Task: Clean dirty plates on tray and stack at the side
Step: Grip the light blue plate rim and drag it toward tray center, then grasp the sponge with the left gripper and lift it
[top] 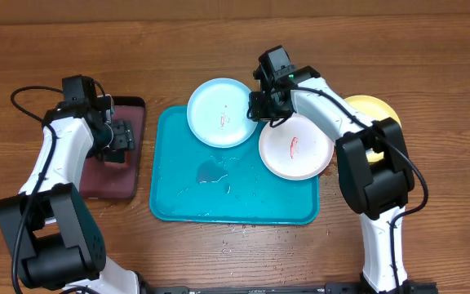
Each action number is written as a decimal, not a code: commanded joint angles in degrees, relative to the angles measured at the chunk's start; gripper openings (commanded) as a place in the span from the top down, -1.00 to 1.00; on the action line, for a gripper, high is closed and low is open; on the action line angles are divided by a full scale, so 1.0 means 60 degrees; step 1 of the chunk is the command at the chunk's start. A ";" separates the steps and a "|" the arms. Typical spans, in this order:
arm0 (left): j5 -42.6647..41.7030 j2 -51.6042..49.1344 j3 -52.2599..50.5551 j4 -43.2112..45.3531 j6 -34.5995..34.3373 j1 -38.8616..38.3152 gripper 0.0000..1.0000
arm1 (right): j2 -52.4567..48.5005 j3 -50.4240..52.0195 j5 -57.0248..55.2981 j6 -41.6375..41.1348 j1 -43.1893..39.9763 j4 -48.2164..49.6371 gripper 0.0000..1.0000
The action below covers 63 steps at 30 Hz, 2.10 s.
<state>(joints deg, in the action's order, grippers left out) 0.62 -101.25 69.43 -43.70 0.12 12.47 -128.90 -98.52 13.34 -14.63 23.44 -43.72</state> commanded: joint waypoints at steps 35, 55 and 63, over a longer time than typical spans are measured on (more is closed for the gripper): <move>-0.0036 -0.1472 -0.0047 0.0889 0.0525 -0.0011 0.71 | 0.0248 -0.0029 0.0036 -0.0608 0.1599 -0.1413 0.93; -0.3355 0.1249 0.0033 0.0109 0.0889 0.1304 0.91 | 0.0248 -0.0029 0.0036 -0.0608 0.1599 -0.1417 0.93; -0.3803 0.3180 -0.1548 0.1013 0.1078 0.1967 0.91 | 0.0248 -0.0029 0.0036 -0.0608 0.1599 -0.1417 0.93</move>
<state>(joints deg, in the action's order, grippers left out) -17.65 -87.02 65.04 -39.64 4.97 22.79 -128.73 -98.52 14.55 -18.00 33.36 -52.36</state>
